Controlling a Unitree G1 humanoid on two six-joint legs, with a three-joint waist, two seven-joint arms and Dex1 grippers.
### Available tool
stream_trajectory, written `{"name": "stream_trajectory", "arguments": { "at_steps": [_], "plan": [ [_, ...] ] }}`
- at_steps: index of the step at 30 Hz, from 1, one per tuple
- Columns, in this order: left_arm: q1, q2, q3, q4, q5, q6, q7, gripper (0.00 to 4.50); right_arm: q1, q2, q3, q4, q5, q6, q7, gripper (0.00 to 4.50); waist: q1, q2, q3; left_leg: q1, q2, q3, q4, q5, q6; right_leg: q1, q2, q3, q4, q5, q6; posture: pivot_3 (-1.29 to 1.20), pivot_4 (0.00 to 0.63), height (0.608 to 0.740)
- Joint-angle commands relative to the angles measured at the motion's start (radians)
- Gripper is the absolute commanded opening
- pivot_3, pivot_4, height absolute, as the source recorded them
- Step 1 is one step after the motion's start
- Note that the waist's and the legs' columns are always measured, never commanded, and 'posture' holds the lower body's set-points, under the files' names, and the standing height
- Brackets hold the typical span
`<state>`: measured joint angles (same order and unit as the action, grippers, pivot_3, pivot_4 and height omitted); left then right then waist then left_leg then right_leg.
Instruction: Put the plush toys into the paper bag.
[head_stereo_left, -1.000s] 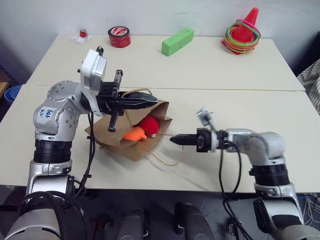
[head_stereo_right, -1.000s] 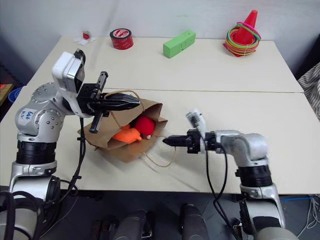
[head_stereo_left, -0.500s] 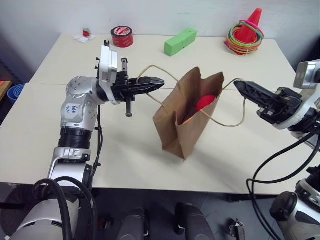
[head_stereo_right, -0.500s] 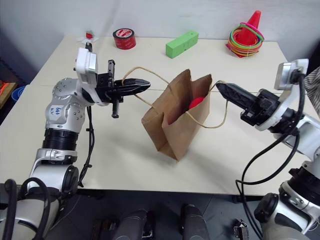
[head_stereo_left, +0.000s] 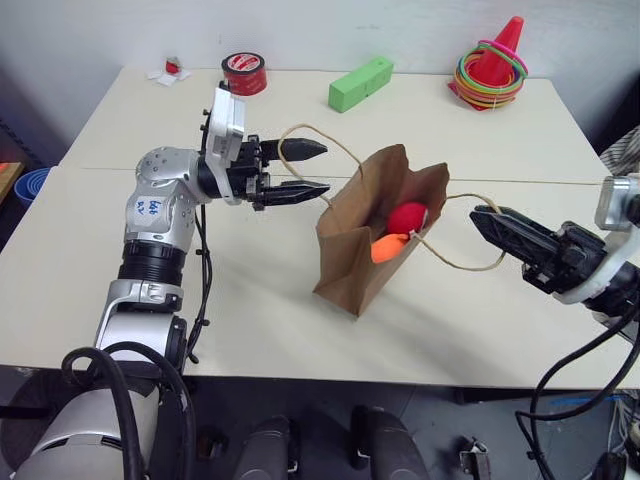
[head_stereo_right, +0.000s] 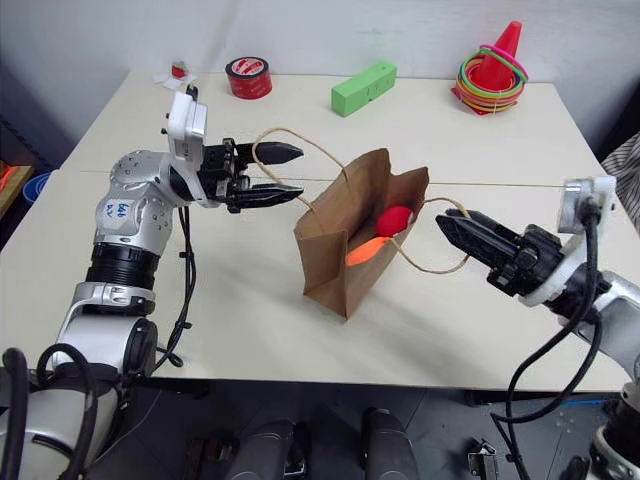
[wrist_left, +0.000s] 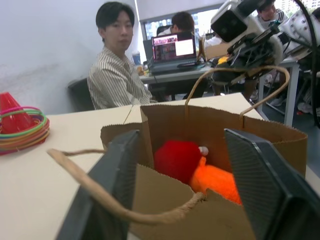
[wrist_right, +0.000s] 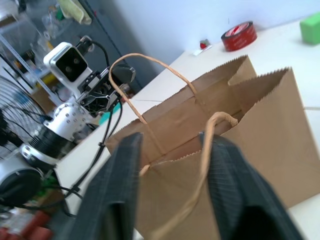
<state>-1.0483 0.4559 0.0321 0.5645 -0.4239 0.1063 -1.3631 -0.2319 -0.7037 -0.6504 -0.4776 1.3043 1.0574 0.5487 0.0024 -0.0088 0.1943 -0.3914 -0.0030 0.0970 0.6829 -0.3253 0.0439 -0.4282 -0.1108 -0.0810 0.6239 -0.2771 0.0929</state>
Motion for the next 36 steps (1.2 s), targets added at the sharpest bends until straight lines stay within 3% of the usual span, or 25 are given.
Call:
{"name": "stream_trajectory", "arguments": {
  "at_steps": [1,2,4,12,15,18,23,26,29,36],
  "plan": [
    [-0.006,0.039,0.014,0.003,0.02,-0.015,-0.008,4.27,0.038,-0.052,0.014,-0.075,-0.079,-0.106,0.087,3.34,-0.001,0.0,0.0,0.0,0.0,0.0,0.0,0.0,0.0,0.0,0.0,0.0,0.0,0.0,0.0,0.0,0.15,0.74],
    [-0.001,0.05,0.014,0.004,0.02,-0.012,-0.014,4.5,0.054,-0.065,0.006,-0.073,-0.088,-0.122,0.105,3.75,-0.001,0.0,0.0,0.0,0.0,0.0,0.0,0.0,0.0,0.0,0.0,0.0,0.0,0.0,0.0,0.0,0.15,0.74],
    [0.013,0.074,0.018,-0.013,0.011,0.009,-0.037,4.5,0.075,-0.077,-0.036,-0.054,-0.12,-0.174,0.122,4.4,0.001,0.0,0.0,0.0,0.0,0.0,0.0,0.0,0.0,0.0,0.0,0.0,0.0,0.0,0.0,0.0,0.15,0.74],
    [0.224,0.211,0.024,-0.162,0.018,0.062,-0.061,4.5,0.268,-0.099,-0.221,0.051,-0.099,-0.203,0.196,4.46,0.008,0.0,0.0,0.0,0.0,0.0,0.0,0.0,0.001,0.001,-0.001,0.0,-0.001,0.0,0.0,0.0,0.15,0.74],
    [0.37,0.246,0.031,-0.337,-0.006,0.116,-0.025,4.5,0.362,-0.08,-0.127,0.009,-0.258,-0.306,0.251,3.86,0.008,0.0,0.0,0.001,0.0,0.0,0.0,-0.001,0.001,0.002,-0.003,0.004,-0.002,0.0,0.0,0.0,0.15,0.74],
    [0.466,0.254,0.024,-0.537,-0.029,0.184,0.034,4.5,0.38,-0.051,-0.011,-0.028,-0.352,-0.388,0.268,2.87,0.004,0.0,0.0,0.002,0.001,-0.001,0.0,-0.001,0.001,0.003,-0.004,0.004,-0.002,0.0,0.0,0.0,0.15,0.74],
    [0.575,0.156,0.019,-0.765,-0.065,0.289,0.238,4.5,0.363,-0.011,0.347,-0.009,-0.702,-0.644,0.31,1.16,0.004,0.0,0.0,0.004,0.001,-0.001,0.0,-0.002,0.001,0.005,-0.005,0.005,-0.002,0.0,0.001,0.0,0.15,0.74],
    [0.603,0.103,0.006,-0.831,-0.059,0.321,0.332,4.5,0.299,0.028,0.5,0.022,-0.823,-0.737,0.299,0.11,0.0,-0.001,0.0,0.004,0.001,-0.001,0.0,-0.002,0.0,0.005,-0.004,0.005,-0.002,0.0,0.001,0.0,0.15,0.74],
    [0.612,0.031,-0.017,-0.876,-0.055,0.347,0.437,4.5,0.188,0.095,0.624,0.08,-0.914,-0.792,0.27,0.04,-0.004,-0.001,0.0,0.004,0.001,-0.001,0.001,-0.001,-0.001,0.005,-0.003,0.005,-0.001,0.0,0.001,0.0,0.15,0.74],
    [0.63,-0.048,-0.059,-0.902,-0.05,0.343,0.535,4.5,0.026,0.2,0.754,0.207,-1.042,-0.849,0.216,0.04,-0.001,-0.001,-0.001,0.004,0.0,-0.001,0.001,-0.001,-0.002,0.005,-0.004,0.004,-0.001,0.0,0.0,0.0,0.15,0.74]
  ]
}}
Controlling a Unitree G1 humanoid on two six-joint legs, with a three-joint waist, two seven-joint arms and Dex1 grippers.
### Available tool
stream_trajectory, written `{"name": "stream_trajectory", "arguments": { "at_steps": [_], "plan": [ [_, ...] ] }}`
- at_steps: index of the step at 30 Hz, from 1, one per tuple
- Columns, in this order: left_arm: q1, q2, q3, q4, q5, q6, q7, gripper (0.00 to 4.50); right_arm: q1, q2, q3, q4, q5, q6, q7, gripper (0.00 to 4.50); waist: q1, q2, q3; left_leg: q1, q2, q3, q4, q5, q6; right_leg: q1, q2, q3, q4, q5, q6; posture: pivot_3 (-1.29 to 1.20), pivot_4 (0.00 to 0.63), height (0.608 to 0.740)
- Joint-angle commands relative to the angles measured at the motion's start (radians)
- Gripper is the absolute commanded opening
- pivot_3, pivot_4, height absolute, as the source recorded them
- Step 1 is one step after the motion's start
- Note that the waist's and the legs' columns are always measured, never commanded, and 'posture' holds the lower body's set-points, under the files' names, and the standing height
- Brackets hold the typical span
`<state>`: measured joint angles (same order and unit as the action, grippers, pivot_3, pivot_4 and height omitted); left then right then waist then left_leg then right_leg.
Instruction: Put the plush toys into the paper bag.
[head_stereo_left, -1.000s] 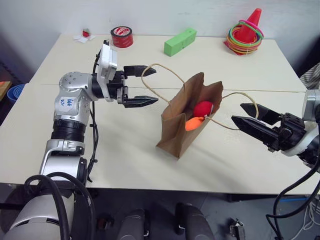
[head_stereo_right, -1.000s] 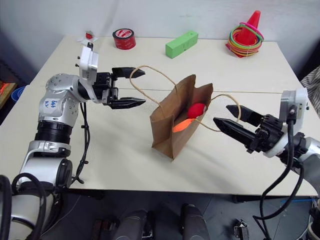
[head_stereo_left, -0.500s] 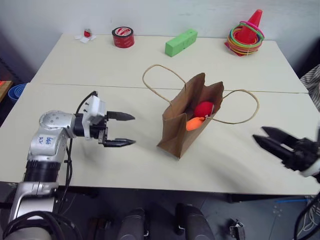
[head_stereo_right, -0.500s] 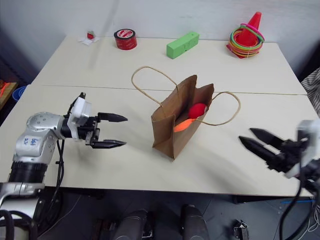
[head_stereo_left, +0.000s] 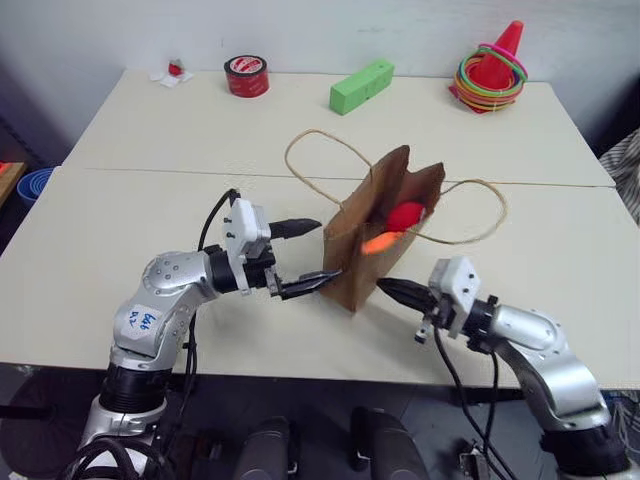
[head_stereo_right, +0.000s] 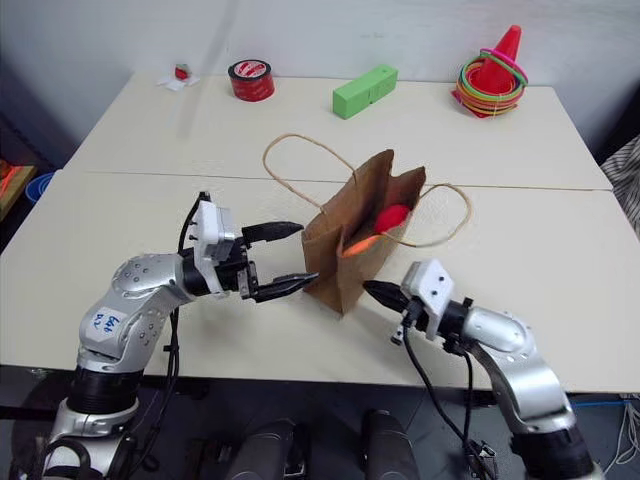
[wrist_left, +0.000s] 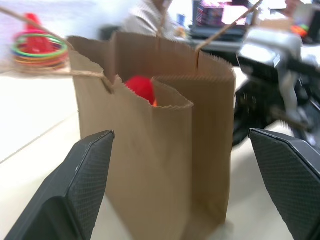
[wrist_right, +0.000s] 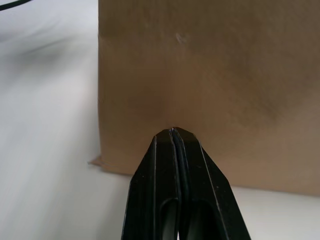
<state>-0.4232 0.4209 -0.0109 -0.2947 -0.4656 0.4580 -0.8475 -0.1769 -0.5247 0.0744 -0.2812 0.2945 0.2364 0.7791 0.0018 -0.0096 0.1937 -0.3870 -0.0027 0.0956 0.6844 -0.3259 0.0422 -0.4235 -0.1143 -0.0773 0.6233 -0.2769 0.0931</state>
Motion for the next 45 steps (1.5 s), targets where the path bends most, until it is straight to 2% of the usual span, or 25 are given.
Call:
{"name": "stream_trajectory", "arguments": {
  "at_steps": [1,4,11,15,21,25,27,29,34,36,39,42,45],
  "plan": [
    [0.004,-0.022,-0.021,-0.046,-0.011,-0.004,0.03,4.5,-0.042,0.035,0.045,0.016,-0.042,-0.027,-0.021,0.04,0.0,0.0,0.0,0.0,0.0,0.0,0.0,0.0,0.0,0.0,0.0,0.0,0.0,0.0,0.0,0.0,0.15,0.74],
    [-0.003,-0.051,-0.03,-0.027,-0.002,-0.007,0.068,4.5,-0.068,0.072,0.083,0.025,-0.066,-0.026,-0.033,0.04,-0.001,0.0,0.0,0.0,0.0,0.0,0.0,0.0,0.0,0.0,0.0,0.0,0.0,0.0,0.0,0.0,0.15,0.74],
    [-0.062,-0.127,-0.047,0.149,0.075,-0.113,0.127,4.5,-0.079,0.109,0.113,0.033,-0.093,-0.035,-0.043,0.04,0.0,0.0,0.0,0.0,0.0,0.0,0.0,0.0,0.0,0.0,0.001,-0.001,0.0,0.0,0.0,0.0,0.15,0.74],
    [-0.097,-0.147,-0.071,0.22,0.093,-0.163,0.092,3.63,-0.068,0.108,0.108,0.029,-0.098,-0.042,-0.041,0.0,-0.001,0.0,0.0,0.0,0.0,0.0,0.0,0.0,0.0,0.0,0.0,-0.002,0.0,0.0,0.0,0.0,0.15,0.74],
    [-0.147,-0.158,-0.085,0.3,0.093,-0.194,0.048,1.68,-0.034,0.104,0.094,-0.011,-0.086,-0.035,-0.04,0.0,-0.001,0.0,0.0,0.0,0.0,0.0,0.0,0.0,0.0,0.0,0.001,-0.003,0.0,0.0,0.0,0.0,0.15,0.74],
    [-0.196,-0.099,-0.072,0.377,0.044,-0.179,-0.109,0.43,0.081,0.116,-0.033,-0.154,0.078,-0.041,-0.035,0.0,0.001,0.0,0.0,-0.001,0.0,0.0,0.0,0.0,0.0,0.0,0.001,-0.003,0.0,0.0,0.0,0.0,0.15,0.74],
    [-0.243,-0.069,-0.044,0.452,-0.001,-0.202,-0.235,0.03,0.188,0.052,-0.133,-0.243,0.155,-0.022,0.006,0.0,0.005,0.0,0.0,-0.001,0.0,0.0,0.0,0.0,0.0,0.0,0.002,-0.004,0.0,0.0,0.0,0.0,0.15,0.74],
    [-0.288,-0.043,-0.021,0.526,-0.05,-0.213,-0.371,0.03,0.28,0.012,-0.246,-0.283,0.214,-0.069,0.055,0.0,0.015,0.0,0.0,-0.001,-0.001,0.0,0.0,0.0,0.001,0.0,0.002,-0.007,-0.001,0.0,0.0,0.0,0.15,0.74],
    [-0.421,0.023,-0.044,0.75,-0.017,-0.279,-0.642,0.03,0.458,-0.129,-0.574,-0.288,0.382,-0.059,0.183,0.0,0.023,0.0,0.0,0.0,-0.001,0.001,0.0,0.0,0.003,0.001,0.004,-0.01,-0.002,0.0,0.001,0.0,0.15,0.74],
    [-0.454,0.034,-0.061,0.825,0.011,-0.336,-0.731,0.03,0.505,-0.184,-0.658,-0.24,0.409,-0.065,0.262,0.0,0.022,0.0,0.0,0.001,-0.001,0.001,0.0,-0.001,0.003,0.002,0.004,-0.011,-0.002,0.001,0.001,0.0,0.15,0.74],
    [-0.488,0.036,-0.087,0.908,0.028,-0.425,-0.767,0.03,0.531,-0.212,-0.711,-0.153,0.395,-0.108,0.327,0.0,0.022,-0.001,0.0,0.001,-0.001,0.001,0.0,-0.001,0.004,0.003,0.004,-0.011,-0.003,0.001,0.001,0.0,0.15,0.74],
    [-0.487,0.056,-0.15,0.963,0.042,-0.523,-0.767,0.0,0.542,-0.209,-0.703,-0.08,0.335,-0.196,0.386,0.62,0.023,-0.001,0.0,0.001,-0.001,0.001,0.0,-0.001,0.004,0.003,0.004,-0.011,-0.003,0.001,0.001,0.0,0.15,0.74],
    [-0.484,0.055,-0.149,0.994,0.056,-0.568,-0.751,0.0,0.533,-0.197,-0.684,-0.044,0.322,-0.225,0.393,1.66,0.023,-0.001,0.0,0.001,-0.001,0.001,0.0,-0.001,0.004,0.003,0.003,-0.011,-0.003,0.001,0.001,0.0,0.15,0.74]
  ]
}}
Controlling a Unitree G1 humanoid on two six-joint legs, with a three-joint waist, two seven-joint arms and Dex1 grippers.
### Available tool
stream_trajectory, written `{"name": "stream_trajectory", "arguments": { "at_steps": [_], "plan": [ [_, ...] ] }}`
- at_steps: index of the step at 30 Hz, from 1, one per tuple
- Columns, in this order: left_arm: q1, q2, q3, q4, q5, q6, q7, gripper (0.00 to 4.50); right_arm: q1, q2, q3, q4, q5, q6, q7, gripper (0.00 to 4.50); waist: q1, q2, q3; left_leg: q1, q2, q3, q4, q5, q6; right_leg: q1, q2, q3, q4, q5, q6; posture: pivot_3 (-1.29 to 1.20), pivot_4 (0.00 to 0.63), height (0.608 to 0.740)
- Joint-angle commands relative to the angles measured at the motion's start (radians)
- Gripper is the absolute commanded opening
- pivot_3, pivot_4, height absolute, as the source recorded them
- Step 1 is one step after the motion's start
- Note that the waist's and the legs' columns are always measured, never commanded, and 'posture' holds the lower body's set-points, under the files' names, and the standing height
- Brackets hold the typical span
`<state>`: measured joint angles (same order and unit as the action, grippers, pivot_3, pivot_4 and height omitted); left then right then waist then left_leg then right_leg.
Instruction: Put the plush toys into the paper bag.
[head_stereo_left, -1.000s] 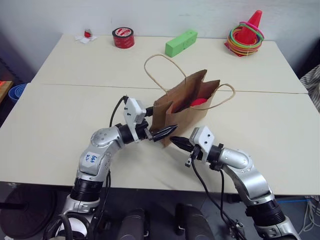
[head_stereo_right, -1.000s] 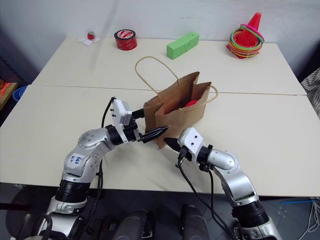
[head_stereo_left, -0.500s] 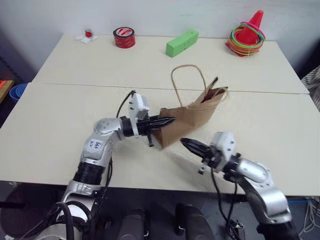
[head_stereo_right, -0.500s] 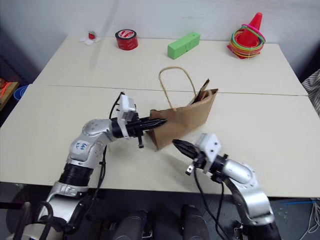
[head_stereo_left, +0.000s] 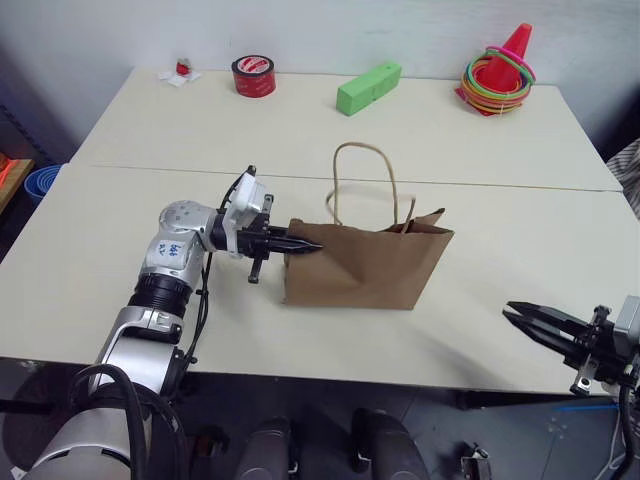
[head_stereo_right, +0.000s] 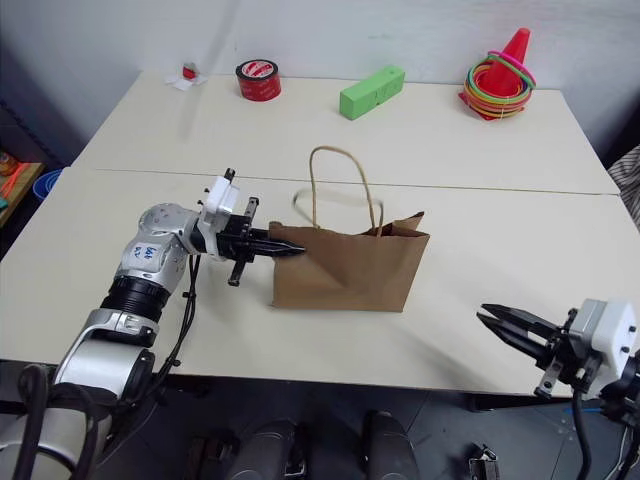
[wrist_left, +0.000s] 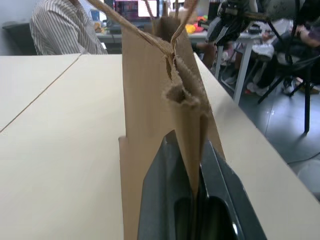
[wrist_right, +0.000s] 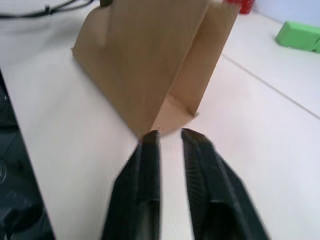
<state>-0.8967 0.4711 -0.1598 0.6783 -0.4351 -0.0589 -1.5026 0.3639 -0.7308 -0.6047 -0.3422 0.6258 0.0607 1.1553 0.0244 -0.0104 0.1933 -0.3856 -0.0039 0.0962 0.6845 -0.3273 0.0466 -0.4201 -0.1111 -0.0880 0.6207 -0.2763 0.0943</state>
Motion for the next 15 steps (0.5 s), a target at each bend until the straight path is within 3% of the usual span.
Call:
{"name": "stream_trajectory", "arguments": {
  "at_steps": [1,4,8,15],
  "plan": [
    [-0.012,0.004,0.007,0.028,0.037,-0.058,-0.083,0.0,-0.01,0.009,0.004,0.025,-0.019,-0.062,0.023,2.03,0.0,0.0,0.0,0.0,0.0,0.0,0.0,0.0,0.0,0.0,-0.001,0.0,0.0,0.0,0.0,0.0,0.15,0.74],
    [-0.002,0.018,0.045,0.003,0.029,-0.054,-0.042,0.66,-0.039,0.0,0.026,0.042,-0.027,-0.074,0.024,3.08,-0.001,0.0,0.0,0.001,0.0,0.0,0.001,0.0,0.0,0.001,-0.002,0.0,0.0,0.0,0.0,0.0,0.15,0.74],
    [0.046,0.089,0.102,-0.09,0.024,-0.056,-0.004,1.92,-0.096,-0.028,0.04,0.089,-0.029,-0.077,0.043,4.5,-0.006,0.0,0.0,0.0,0.001,-0.001,0.001,0.0,0.0,0.001,-0.003,0.0,0.0,0.0,0.0,0.0,0.15,0.74],
    [0.259,0.256,0.228,-0.319,0.011,0.045,0.086,4.11,-0.208,-0.093,0.055,0.186,-0.031,-0.09,0.113,4.5,-0.014,0.0,0.0,0.001,0.001,-0.002,0.001,0.0,-0.001,0.002,-0.004,0.0,0.0,0.0,0.0,0.0,0.15,0.74]
  ]
}}
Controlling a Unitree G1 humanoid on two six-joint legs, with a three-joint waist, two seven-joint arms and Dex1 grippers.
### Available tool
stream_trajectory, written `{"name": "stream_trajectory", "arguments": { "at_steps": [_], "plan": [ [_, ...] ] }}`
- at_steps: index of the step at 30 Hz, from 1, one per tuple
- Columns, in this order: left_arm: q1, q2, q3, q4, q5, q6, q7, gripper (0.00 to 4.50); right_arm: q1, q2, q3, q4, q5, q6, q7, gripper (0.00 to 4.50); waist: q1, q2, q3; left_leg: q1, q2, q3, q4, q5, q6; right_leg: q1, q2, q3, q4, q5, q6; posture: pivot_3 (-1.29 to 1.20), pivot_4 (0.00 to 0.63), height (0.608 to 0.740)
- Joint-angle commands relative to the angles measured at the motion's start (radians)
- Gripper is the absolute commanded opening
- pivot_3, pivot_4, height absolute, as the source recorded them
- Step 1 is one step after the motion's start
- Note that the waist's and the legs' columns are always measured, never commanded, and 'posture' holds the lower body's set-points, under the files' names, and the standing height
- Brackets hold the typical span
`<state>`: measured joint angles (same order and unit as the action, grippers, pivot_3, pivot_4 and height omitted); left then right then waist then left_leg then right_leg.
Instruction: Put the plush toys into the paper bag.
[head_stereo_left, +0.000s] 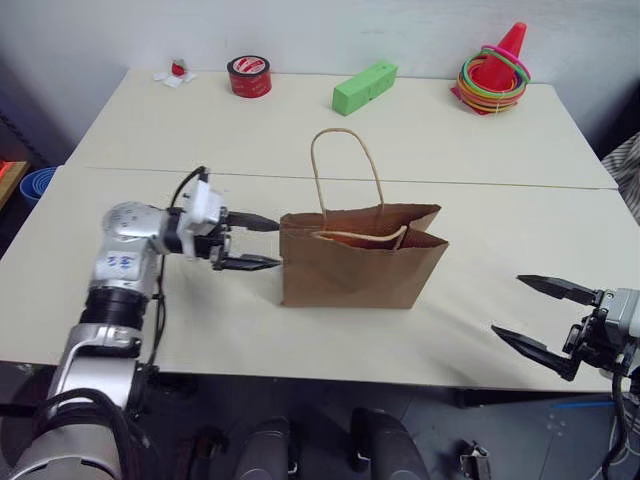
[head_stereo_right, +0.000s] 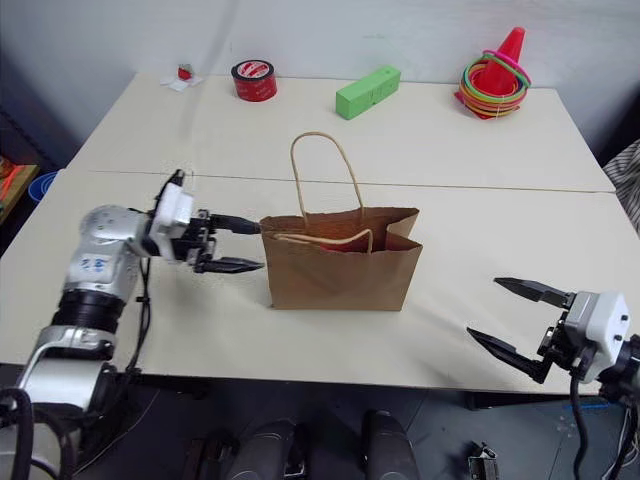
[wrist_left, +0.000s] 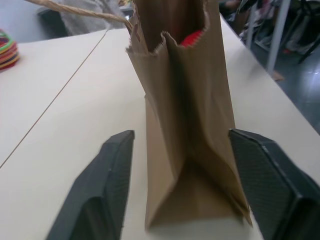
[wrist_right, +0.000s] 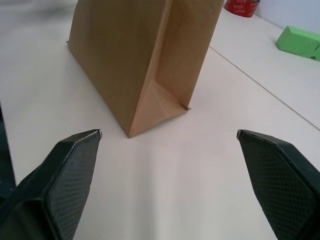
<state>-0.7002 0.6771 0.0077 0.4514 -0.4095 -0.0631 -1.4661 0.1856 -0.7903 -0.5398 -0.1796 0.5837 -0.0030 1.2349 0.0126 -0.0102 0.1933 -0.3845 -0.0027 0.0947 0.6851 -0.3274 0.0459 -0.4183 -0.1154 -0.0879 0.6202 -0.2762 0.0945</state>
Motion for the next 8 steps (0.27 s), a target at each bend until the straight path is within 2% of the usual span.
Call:
{"name": "stream_trajectory", "arguments": {
  "at_steps": [1,4,8],
  "plan": [
    [0.112,0.075,0.086,-0.119,0.003,0.03,0.078,4.39,-0.055,-0.05,-0.005,0.048,0.006,-0.033,0.052,4.5,-0.002,0.0,0.0,0.0,0.0,-0.001,0.0,0.0,0.0,0.001,0.0,0.001,0.0,0.0,0.0,0.0,0.15,0.74],
    [0.243,0.129,0.15,-0.194,0.048,-0.019,0.161,4.39,-0.121,-0.092,0.014,0.124,-0.006,-0.059,0.104,4.5,-0.011,0.0,0.0,0.001,0.0,-0.002,0.0,0.0,0.0,0.002,-0.001,0.006,-0.001,0.0,0.0,0.0,0.15,0.74],
    [0.363,0.179,0.209,-0.269,0.034,0.018,0.207,4.39,-0.189,-0.112,0.056,0.215,-0.019,-0.09,0.166,4.5,-0.009,0.0,0.0,0.002,0.001,-0.004,0.0,-0.001,-0.001,0.003,-0.002,0.006,-0.002,0.0,0.0,0.0,0.15,0.74]
  ]
}}
